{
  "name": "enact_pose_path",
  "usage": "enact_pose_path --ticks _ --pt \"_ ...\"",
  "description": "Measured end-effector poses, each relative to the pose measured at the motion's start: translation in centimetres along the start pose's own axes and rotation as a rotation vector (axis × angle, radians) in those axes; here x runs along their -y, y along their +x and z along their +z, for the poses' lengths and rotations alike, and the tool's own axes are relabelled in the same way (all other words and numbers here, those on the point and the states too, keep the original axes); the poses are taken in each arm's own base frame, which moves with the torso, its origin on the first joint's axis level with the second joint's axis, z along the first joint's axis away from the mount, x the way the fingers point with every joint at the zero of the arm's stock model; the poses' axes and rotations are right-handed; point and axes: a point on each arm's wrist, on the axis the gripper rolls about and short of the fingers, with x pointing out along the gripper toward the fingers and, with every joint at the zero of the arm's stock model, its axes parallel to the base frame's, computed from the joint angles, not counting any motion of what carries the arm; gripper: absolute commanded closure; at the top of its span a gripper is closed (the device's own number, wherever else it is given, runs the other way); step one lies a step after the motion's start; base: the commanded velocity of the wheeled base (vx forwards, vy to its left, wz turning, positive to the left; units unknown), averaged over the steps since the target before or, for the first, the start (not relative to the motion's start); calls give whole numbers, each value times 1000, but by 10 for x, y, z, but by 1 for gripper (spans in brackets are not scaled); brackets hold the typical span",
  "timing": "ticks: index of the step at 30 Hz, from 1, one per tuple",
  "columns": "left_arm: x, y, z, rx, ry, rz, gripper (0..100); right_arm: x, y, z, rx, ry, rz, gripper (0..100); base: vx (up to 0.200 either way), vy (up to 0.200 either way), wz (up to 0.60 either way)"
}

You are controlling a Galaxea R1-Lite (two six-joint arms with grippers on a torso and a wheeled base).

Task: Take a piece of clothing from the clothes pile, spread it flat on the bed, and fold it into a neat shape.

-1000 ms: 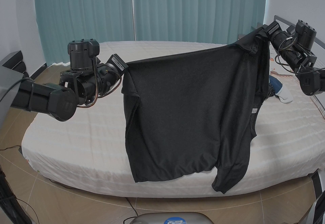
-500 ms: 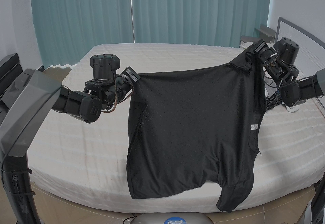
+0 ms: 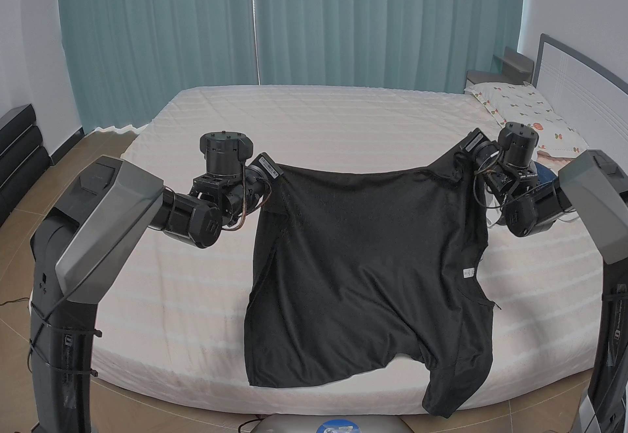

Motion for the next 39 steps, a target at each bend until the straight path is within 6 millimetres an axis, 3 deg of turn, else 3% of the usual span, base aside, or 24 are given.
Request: enact_pose_path --ticks 8,14,21,28,39 --pt "-28 27 -26 -27 1 48 0 29 12 -50 -80 -26 -49 0 0 0 0" --pt "-49 42 -35 5 17 123 0 47 10 -77 -157 -50 -100 0 0 0 0" --pt "-78 49 -28 -5 28 239 0 68 2 -78 -253 -73 -176 0 0 0 0" --pt "-102 42 -34 -162 93 409 0 86 -16 -76 -376 -79 -217 0 0 0 0" --pt "-89 23 -15 -304 11 294 0 104 -58 -72 -556 -39 -222 0 0 0 0"
